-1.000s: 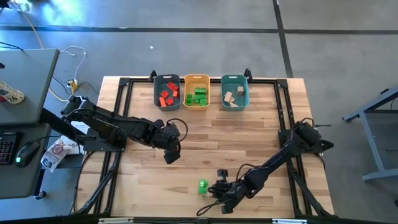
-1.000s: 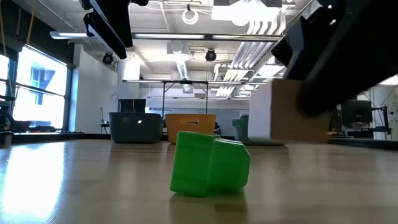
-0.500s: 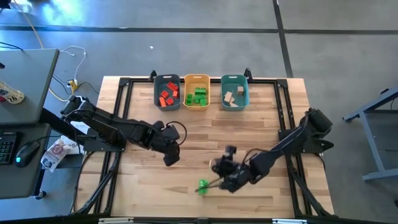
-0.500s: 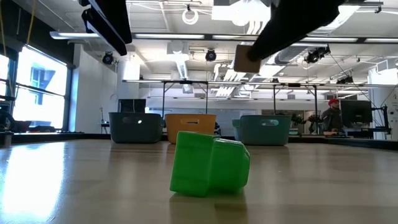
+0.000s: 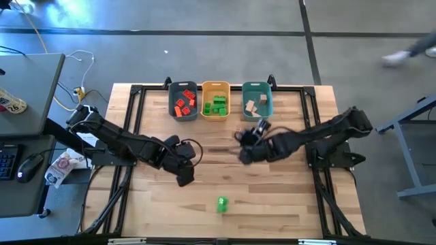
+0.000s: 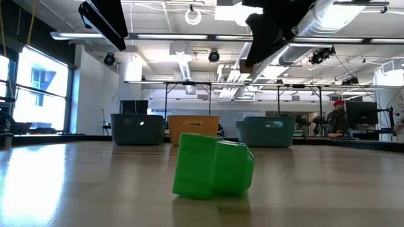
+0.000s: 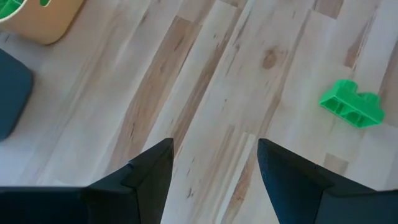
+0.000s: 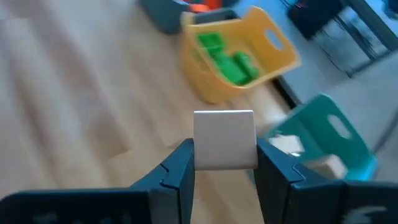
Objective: Sort & place blocks by color
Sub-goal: Put the brown block into the green bin
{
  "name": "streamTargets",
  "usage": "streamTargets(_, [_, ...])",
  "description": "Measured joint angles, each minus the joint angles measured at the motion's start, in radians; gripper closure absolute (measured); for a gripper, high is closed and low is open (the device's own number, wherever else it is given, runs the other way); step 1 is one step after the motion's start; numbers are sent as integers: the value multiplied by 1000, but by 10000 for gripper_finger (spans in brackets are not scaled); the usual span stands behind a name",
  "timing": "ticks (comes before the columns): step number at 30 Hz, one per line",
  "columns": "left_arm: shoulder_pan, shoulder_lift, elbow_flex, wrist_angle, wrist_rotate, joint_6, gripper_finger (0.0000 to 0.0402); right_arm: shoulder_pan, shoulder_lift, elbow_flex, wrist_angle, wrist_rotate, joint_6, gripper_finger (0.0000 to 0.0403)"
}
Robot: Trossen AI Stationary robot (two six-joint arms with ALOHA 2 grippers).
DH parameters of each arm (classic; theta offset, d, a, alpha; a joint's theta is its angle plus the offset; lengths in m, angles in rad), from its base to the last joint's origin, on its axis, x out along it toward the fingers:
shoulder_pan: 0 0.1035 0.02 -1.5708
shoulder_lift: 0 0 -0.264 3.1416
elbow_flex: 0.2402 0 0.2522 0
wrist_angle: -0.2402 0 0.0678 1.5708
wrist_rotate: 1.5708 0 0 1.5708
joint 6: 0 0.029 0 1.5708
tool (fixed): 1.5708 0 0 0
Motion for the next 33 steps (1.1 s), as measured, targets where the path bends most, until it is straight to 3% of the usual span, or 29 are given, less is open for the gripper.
streamTargets(9, [-17, 0, 0, 22, 0, 11, 185, -273, -44, 0, -63, -62, -53, 300])
streamTargets(21, [-23, 0, 0, 150, 25, 142, 185, -635, -36, 0, -59, -307, -171, 299])
streamTargets(27, [-23, 0, 0, 206, 27, 208, 185, -747, 9, 0, -52, -468, -211, 298])
streamTargets(33, [-23, 0, 0, 226, 28, 210, 185, -784, 70, 0, -39, -508, -225, 298])
